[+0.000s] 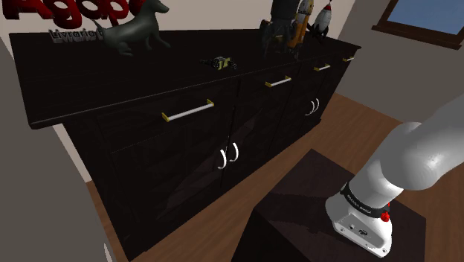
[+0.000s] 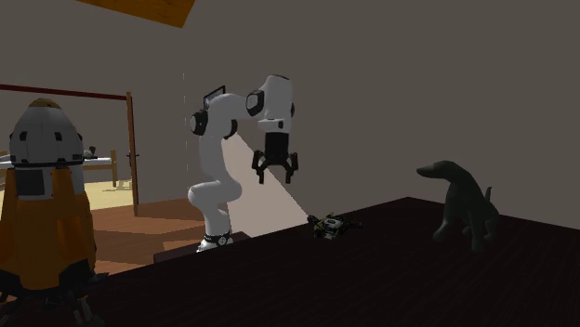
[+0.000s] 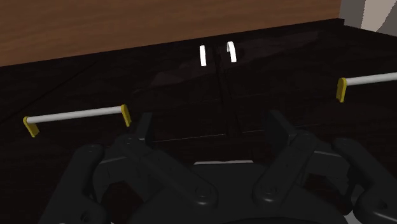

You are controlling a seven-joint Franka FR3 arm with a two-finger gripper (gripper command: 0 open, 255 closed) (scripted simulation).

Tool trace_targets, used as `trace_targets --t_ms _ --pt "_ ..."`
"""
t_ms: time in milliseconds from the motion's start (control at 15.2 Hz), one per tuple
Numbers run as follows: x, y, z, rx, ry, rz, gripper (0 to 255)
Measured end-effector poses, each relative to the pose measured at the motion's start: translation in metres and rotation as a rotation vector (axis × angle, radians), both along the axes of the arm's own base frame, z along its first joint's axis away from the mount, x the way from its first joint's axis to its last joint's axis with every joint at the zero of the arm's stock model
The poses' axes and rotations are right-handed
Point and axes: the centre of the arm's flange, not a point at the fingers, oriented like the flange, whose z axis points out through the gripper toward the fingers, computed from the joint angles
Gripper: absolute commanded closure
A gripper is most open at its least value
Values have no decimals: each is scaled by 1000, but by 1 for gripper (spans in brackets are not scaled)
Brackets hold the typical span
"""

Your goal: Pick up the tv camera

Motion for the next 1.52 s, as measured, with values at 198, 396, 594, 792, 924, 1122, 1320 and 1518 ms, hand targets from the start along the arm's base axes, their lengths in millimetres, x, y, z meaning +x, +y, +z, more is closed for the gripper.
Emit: trace_targets --t_ms 198,396,594,792,924,1122,1320,1518 --pt "41 6 -9 -2 25 -13 0" --pt "85 16 -19 -4 51 -26 0" --pt "121 26 -27 -6 77 -39 0" --pt "152 30 -40 -7 97 -49 0" --pt "156 30 -50 -7 99 -51 0" --pt "158 31 -65 -7 100 -51 0" --pt "159 31 -78 -7 100 -51 255" --pt "159 31 -81 -7 100 -51 255"
